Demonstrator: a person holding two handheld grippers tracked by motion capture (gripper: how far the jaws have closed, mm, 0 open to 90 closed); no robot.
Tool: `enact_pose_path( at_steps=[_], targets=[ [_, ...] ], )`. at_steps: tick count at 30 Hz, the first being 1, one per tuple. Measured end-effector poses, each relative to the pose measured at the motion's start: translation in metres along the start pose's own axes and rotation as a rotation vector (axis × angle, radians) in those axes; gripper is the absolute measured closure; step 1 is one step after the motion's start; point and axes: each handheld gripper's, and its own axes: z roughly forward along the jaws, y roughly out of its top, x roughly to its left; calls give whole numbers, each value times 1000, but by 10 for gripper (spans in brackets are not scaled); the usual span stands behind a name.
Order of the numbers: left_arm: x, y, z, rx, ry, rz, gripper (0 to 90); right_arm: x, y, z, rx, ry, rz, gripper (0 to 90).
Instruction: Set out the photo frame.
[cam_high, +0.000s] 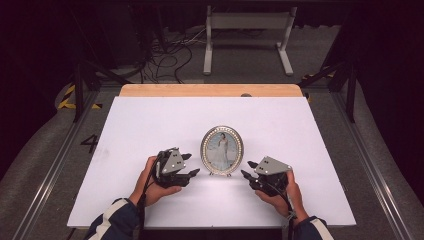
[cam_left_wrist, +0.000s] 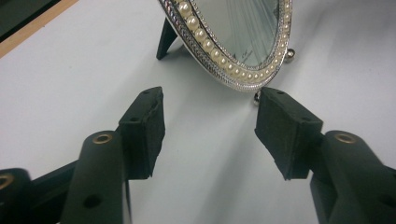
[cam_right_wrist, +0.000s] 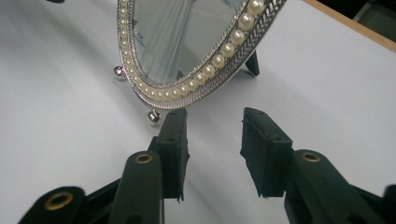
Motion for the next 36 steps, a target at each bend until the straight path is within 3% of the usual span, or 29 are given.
enact_pose_path(
  at_steps=[4,8,14,16,21,25,31,36],
  targets=[
    [0,-5,-6,14,6,17,351,-2,-4,-6,-11,-6,10,545],
    [3,-12,-11,24,6,-2,283,-4,-10,-10,-5,-11,10,473],
    [6,-17,-11,41,24,13,204,-9,-15,-12,0,-18,17,366],
    [6,-18,-11,43,24,10,190,-9,-17,-11,19,-43,14,308],
    [5,-24,-15,54,35,18,158,-11,-24,-13,21,-54,26,264],
    [5,-34,-25,76,61,0,147,-13,-29,-17,13,-64,37,239],
    [9,-50,-41,59,66,-39,103,-16,-37,-23,17,-99,56,212],
    [9,-55,-49,43,78,-42,93,-19,-43,-29,8,-111,74,206]
  ],
)
